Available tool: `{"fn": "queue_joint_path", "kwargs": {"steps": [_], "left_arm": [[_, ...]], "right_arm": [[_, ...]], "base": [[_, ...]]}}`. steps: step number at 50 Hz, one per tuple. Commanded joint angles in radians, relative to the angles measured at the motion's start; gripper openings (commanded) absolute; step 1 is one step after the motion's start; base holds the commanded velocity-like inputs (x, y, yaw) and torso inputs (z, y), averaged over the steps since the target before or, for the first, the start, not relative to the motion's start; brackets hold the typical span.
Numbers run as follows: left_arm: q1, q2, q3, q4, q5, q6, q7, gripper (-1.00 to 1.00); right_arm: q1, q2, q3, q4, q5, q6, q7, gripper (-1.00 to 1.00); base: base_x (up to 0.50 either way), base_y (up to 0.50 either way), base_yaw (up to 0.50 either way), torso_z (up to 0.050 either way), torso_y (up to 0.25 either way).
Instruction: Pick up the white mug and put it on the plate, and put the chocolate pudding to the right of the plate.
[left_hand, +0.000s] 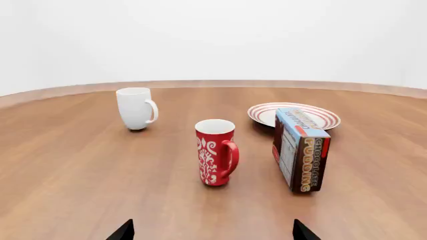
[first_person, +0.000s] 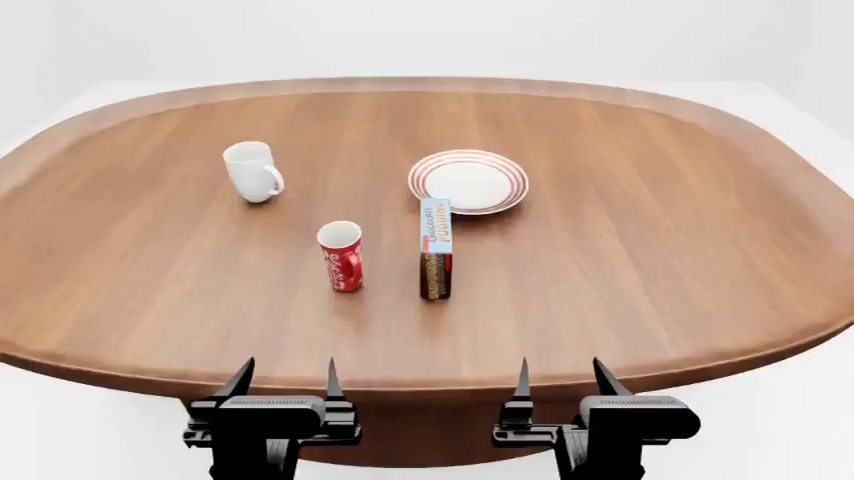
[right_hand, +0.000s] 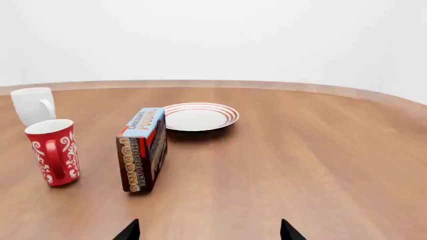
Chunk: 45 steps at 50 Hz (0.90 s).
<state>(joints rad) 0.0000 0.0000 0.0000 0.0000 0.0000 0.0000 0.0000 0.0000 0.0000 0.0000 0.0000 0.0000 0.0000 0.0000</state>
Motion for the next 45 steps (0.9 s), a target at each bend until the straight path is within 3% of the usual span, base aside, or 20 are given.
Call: {"fn": "queue_joint_path", "kwargs": {"steps": [1,35,45], "left_arm": [[0.009,-0.015,0.018,0.020,-0.017,-0.009,-0.020,1.00],[-0.003,-0.078,0.095,-0.008,-0.096,0.013,-0.079,1.00],[0.028,-0.108,0.085,0.199,-0.082,-0.032,-0.133,1.00]], "right_arm": [[-0.001,0.016,-0.021,-0.002,0.008,0.001,0.023,1.00],[0.003,0.079,-0.095,0.006,0.079,0.012,0.100,1.00],[-0.006,0.119,-0.055,-0.162,0.118,0.079,0.135,1.00]], "base": [[0.00,0.00,0.00,0.000,0.000],[0.00,0.00,0.00,0.000,0.000],[0.00,0.00,0.00,0.000,0.000]]}}
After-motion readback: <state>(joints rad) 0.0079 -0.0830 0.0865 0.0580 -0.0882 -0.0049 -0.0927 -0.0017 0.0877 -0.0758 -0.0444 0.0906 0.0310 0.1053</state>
